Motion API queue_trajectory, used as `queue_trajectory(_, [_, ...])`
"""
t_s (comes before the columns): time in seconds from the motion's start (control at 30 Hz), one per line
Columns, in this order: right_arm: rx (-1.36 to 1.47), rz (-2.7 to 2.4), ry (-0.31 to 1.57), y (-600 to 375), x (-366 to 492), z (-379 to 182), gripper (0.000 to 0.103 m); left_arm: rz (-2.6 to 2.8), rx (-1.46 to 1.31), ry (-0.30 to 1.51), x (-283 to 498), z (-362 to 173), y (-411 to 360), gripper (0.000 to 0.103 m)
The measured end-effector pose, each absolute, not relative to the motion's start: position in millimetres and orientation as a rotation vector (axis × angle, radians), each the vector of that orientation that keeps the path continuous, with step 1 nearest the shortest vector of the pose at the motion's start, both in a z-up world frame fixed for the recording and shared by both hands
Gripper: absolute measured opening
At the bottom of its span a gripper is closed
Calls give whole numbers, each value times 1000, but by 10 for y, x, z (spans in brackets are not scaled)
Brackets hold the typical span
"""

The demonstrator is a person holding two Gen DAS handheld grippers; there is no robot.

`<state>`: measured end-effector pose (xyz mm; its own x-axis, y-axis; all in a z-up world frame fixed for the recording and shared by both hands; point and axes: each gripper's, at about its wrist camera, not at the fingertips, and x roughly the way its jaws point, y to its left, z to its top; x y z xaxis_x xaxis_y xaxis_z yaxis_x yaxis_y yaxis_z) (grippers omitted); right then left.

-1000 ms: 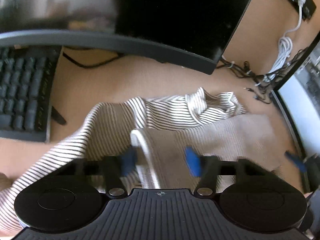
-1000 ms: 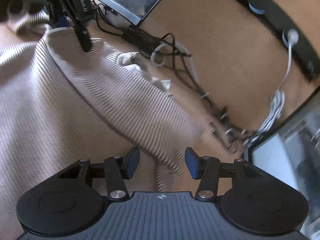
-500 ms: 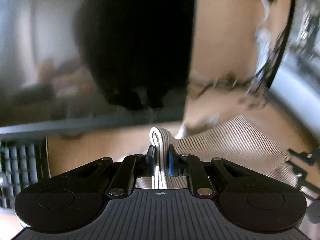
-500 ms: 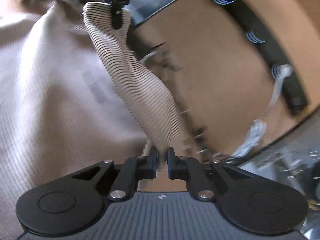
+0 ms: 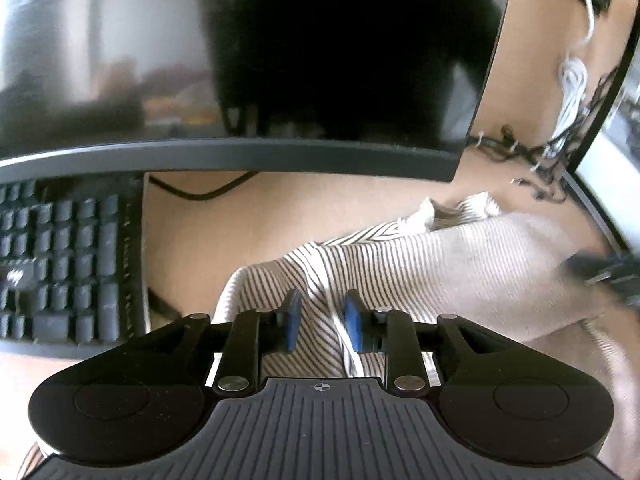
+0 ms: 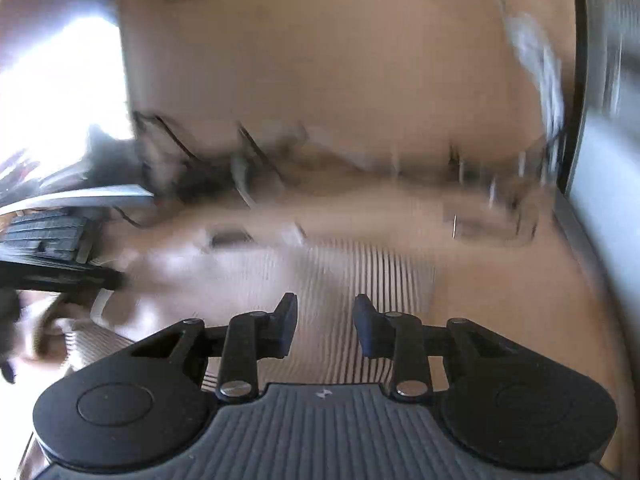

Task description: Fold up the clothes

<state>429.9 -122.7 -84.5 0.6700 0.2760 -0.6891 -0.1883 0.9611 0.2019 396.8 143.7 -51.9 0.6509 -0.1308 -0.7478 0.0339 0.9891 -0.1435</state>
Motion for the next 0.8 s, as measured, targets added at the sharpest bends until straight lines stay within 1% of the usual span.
queue_trajectory(0.03, [125,253,826,-1223,4343,-897,31,-103,-130,846,3885,-458,1485,28])
queue_trajectory(0.07, [116,251,824,-1214,4313,-870,35,-112,-135,830,3782,-388,1545,31])
queue_trajectory(0.13, [99,248,819,-1194,4253,-818,35,-121,-142,800,3523,-251,1727,55])
queue_trajectory(0.27, [51,233,815,-1123,4075,-621,38,-92,-98,770,2929,-85,2171,71])
queue_trajectory(0.3, [45,241,807,-1101,4011,-560,38,-73,-75,770,2786,-76,2276,77])
queue_trajectory(0.33, [42,257,799,-1046,3955,-509,38,-53,-53,770,2646,-69,2382,79])
queue_trajectory(0.47, [32,357,780,-632,3778,-370,44,42,19,816,2280,-198,2709,79])
queue_trajectory(0.57, [10,448,786,-263,3599,-281,45,24,137,833,2123,-335,2734,78])
queue_trajectory(0.67, [-35,521,779,49,3434,-218,50,11,238,819,2052,-445,2725,78])
queue_trajectory(0.8, [-74,562,761,326,3306,-189,55,-49,325,770,2150,-498,2600,77])
